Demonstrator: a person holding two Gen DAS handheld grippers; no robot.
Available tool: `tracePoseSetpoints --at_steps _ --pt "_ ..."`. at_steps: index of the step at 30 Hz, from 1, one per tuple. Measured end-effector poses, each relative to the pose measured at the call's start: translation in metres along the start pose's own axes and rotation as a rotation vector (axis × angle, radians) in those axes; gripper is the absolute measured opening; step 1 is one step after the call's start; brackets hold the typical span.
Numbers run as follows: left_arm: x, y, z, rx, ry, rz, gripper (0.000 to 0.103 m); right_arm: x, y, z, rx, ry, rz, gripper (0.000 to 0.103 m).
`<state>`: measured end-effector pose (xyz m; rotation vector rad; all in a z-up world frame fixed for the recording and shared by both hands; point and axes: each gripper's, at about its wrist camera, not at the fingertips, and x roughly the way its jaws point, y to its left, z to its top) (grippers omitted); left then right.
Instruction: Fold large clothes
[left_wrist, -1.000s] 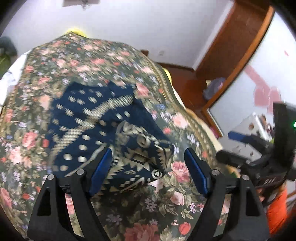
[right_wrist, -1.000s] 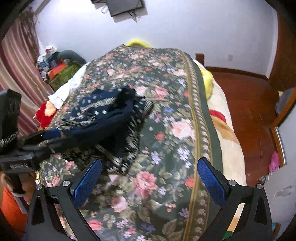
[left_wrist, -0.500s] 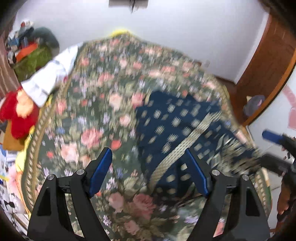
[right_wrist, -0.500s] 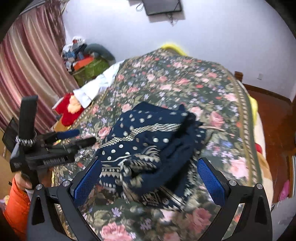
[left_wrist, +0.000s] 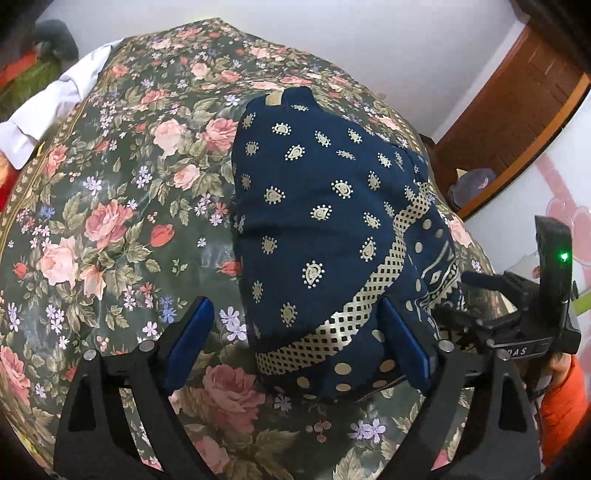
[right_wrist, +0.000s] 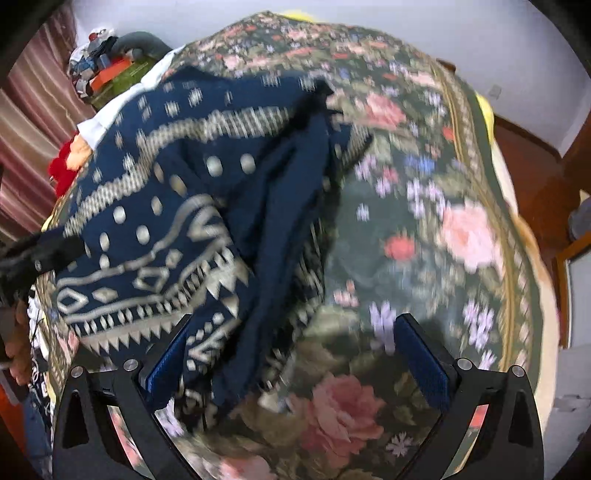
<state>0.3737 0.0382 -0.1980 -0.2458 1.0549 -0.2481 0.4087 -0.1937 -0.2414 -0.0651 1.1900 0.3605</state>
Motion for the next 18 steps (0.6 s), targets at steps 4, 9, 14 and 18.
tracePoseSetpoints --at_steps 4,9,14,18 --pt "0.004 0.003 -0.006 -0.032 0.003 -0.018 0.094 -0.006 -0.005 -0.001 0.026 0.012 0.003 0.103" --pt "0.002 0.0 -0.005 -0.014 -0.011 0.008 0.094 -0.042 0.012 0.024 -0.003 -0.111 0.016 0.103" --pt "0.001 -0.004 -0.004 0.015 -0.01 0.037 0.094 -0.036 0.037 0.062 -0.024 -0.155 0.02 0.103" --pt "-0.005 -0.006 -0.005 0.039 -0.014 0.06 0.094 0.001 0.04 0.089 -0.024 -0.094 -0.046 0.103"
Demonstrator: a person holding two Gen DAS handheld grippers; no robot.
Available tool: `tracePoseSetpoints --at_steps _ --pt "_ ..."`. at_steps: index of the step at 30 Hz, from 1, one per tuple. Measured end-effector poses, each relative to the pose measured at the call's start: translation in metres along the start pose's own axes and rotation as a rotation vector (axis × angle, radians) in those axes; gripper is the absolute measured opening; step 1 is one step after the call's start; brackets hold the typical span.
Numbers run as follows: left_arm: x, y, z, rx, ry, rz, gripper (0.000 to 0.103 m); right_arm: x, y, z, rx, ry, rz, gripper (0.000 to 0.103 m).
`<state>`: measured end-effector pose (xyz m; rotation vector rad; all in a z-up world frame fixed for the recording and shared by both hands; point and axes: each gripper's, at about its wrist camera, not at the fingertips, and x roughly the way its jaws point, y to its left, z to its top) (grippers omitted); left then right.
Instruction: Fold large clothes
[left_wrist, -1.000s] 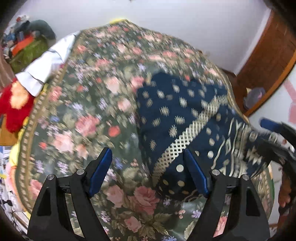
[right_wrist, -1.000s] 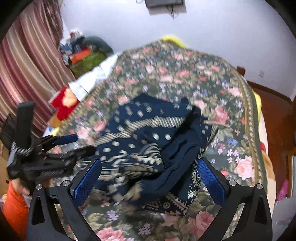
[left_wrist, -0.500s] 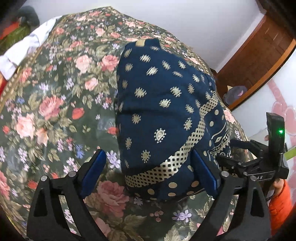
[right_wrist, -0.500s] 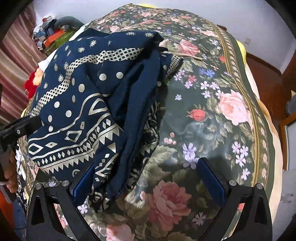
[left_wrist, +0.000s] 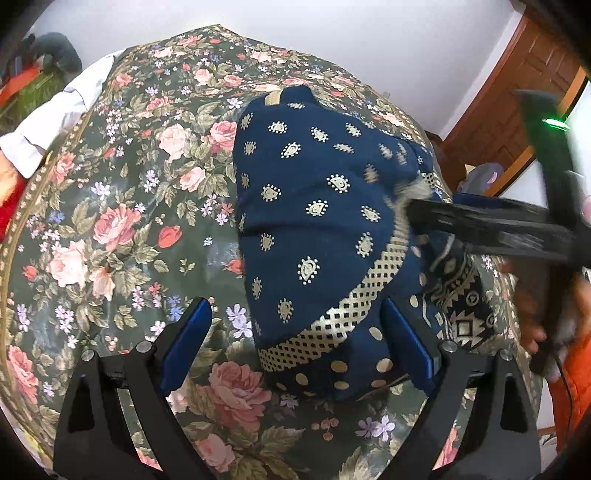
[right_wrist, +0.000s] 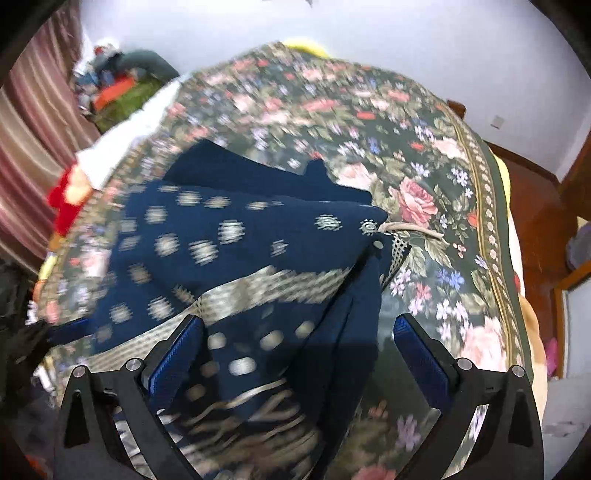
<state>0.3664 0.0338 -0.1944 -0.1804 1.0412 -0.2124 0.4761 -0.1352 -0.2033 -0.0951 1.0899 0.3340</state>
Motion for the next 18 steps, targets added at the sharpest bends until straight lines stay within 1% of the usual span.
tracePoseSetpoints --at_steps 4,7,9,11,14,16,18 --pt "-0.012 0.001 -0.008 0.032 0.002 -0.024 0.094 0.011 -0.024 0.0 0.055 0.0 0.03 0.103" --pt "-0.016 -0.001 -0.017 0.073 0.013 -0.027 0.094 0.007 -0.038 -0.005 0.076 -0.003 0.02 0.103" --pt "-0.015 -0.001 -0.02 0.083 0.019 -0.021 0.094 -0.003 -0.041 -0.012 0.085 0.0 0.018 0.103" --pt "-0.013 0.0 -0.021 0.079 0.019 -0.013 0.094 -0.016 -0.035 -0.019 0.062 -0.012 0.009 0.103" --pt "-0.007 0.0 -0.02 0.061 0.018 -0.012 0.097 -0.03 -0.02 -0.034 -0.001 -0.023 0.051 0.103" --pt "-0.005 0.0 -0.021 0.058 0.015 -0.01 0.097 -0.029 -0.009 -0.049 -0.055 0.004 0.05 0.103" --pt "-0.007 -0.001 -0.022 0.067 0.009 -0.007 0.097 -0.02 -0.006 -0.062 -0.095 0.033 0.019 0.103"
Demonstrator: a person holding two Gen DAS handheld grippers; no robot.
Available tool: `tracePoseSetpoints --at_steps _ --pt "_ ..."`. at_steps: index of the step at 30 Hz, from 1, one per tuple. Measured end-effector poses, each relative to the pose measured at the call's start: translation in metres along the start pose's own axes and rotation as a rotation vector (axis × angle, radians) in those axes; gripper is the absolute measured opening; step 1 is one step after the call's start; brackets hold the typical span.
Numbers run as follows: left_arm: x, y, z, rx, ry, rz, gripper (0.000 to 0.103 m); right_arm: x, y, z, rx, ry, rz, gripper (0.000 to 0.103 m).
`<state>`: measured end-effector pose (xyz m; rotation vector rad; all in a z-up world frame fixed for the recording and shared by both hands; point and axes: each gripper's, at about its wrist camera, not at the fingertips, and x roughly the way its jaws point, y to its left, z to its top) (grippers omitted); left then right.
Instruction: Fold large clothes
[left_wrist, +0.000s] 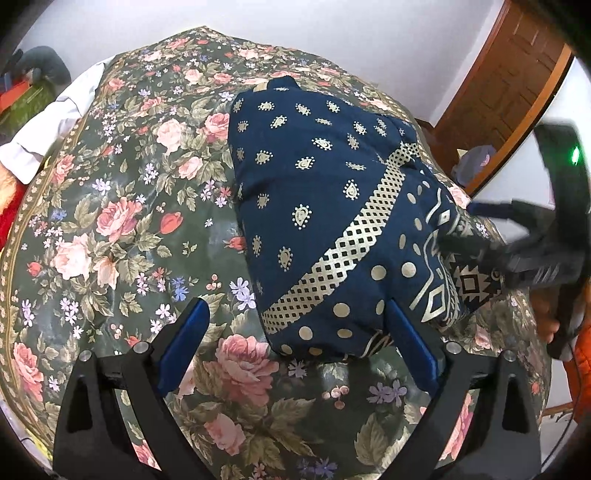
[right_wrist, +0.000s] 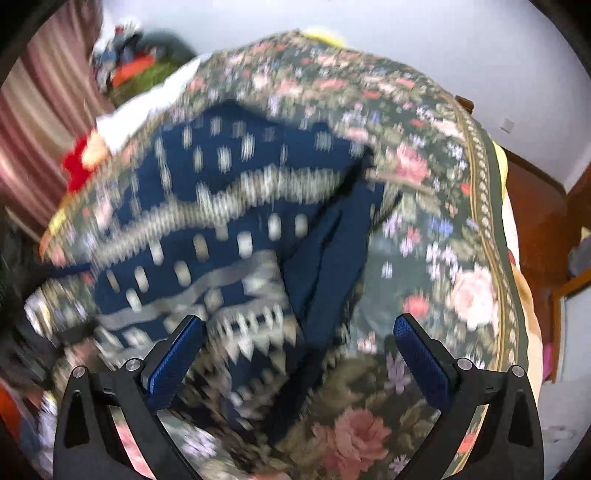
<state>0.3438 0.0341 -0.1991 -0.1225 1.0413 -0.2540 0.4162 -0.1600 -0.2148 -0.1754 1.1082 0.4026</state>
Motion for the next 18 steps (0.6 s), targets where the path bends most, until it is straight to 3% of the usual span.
tracePoseSetpoints --at_steps 3,8,14,18 --pt "-0.004 0.0 -0.005 0.045 0.022 0.013 0.097 0.013 -0.009 -0.018 0.02 0.043 0.001 0.103" --pt "-0.017 0.008 -0.006 0.106 0.022 0.103 0.096 0.001 -0.035 -0.024 0.14 0.053 0.098 0.103" --pt "-0.04 0.026 0.021 0.055 -0.049 0.055 0.096 -0.017 -0.036 0.004 0.171 0.007 0.208 0.103" --pt "-0.031 0.042 0.044 -0.044 -0.041 -0.037 0.096 0.001 -0.033 0.024 0.21 0.022 0.276 0.103"
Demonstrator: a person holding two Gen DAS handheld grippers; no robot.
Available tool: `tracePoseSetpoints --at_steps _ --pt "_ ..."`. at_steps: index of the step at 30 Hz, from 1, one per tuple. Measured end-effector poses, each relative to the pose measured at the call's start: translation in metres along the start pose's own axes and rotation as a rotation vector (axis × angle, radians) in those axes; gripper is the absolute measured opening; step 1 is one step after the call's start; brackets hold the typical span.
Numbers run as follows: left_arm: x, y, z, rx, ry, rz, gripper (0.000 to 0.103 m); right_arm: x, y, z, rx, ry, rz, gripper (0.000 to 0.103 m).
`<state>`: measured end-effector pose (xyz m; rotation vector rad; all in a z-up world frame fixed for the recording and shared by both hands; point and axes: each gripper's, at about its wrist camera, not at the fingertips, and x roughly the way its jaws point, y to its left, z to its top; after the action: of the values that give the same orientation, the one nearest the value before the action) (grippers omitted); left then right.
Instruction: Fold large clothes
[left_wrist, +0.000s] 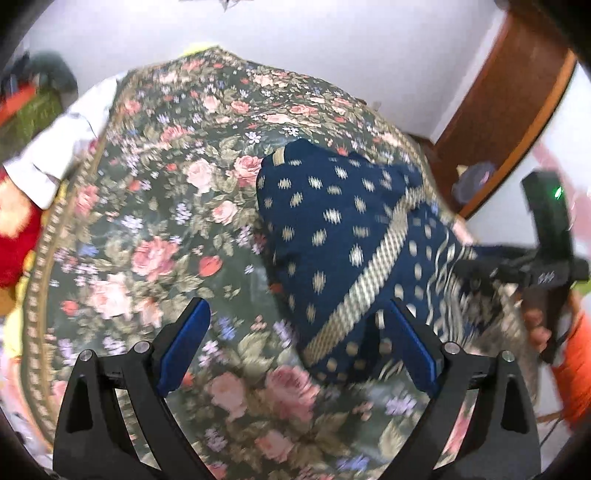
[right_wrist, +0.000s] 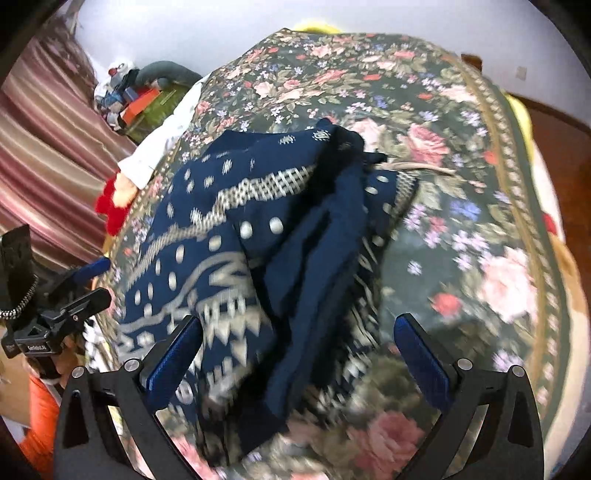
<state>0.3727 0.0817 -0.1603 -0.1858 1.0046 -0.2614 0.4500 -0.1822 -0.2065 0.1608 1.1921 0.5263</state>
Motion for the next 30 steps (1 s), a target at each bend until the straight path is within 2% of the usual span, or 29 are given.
tracePoseSetpoints --at_steps 4,6,9,14,21,25,27,30 --pt "0.033 0.019 0.014 -0.122 0.078 -0.091 0.096 0.027 -0.008 0.016 0.055 0.052 0.056 0.103" --pt "0.051 0.028 0.016 -0.191 0.115 -0.187 0.096 0.035 -0.012 0.02 0.068 0.067 0.079 0.103" --pt "0.068 0.035 0.018 -0.253 0.141 -0.281 0.097 0.045 -0.017 0.023 0.065 0.08 0.101 0.103" --pt "0.092 0.038 0.023 -0.291 0.164 -0.358 0.103 0.065 -0.026 0.028 0.099 0.112 0.173 0.103" --pt "0.126 0.038 0.028 -0.32 0.203 -0.448 0.103 0.082 -0.01 0.037 0.082 0.088 0.159 0.103" --pt "0.147 0.04 0.029 -0.372 0.231 -0.522 0.103 0.092 -0.015 0.046 0.125 0.078 0.2 0.103" --pt "0.151 0.038 0.029 -0.385 0.223 -0.53 0.103 0.096 -0.016 0.05 0.136 0.074 0.21 0.103" --pt "0.152 0.032 0.033 -0.365 0.217 -0.506 0.103 0.098 -0.014 0.052 0.118 0.062 0.209 0.103"
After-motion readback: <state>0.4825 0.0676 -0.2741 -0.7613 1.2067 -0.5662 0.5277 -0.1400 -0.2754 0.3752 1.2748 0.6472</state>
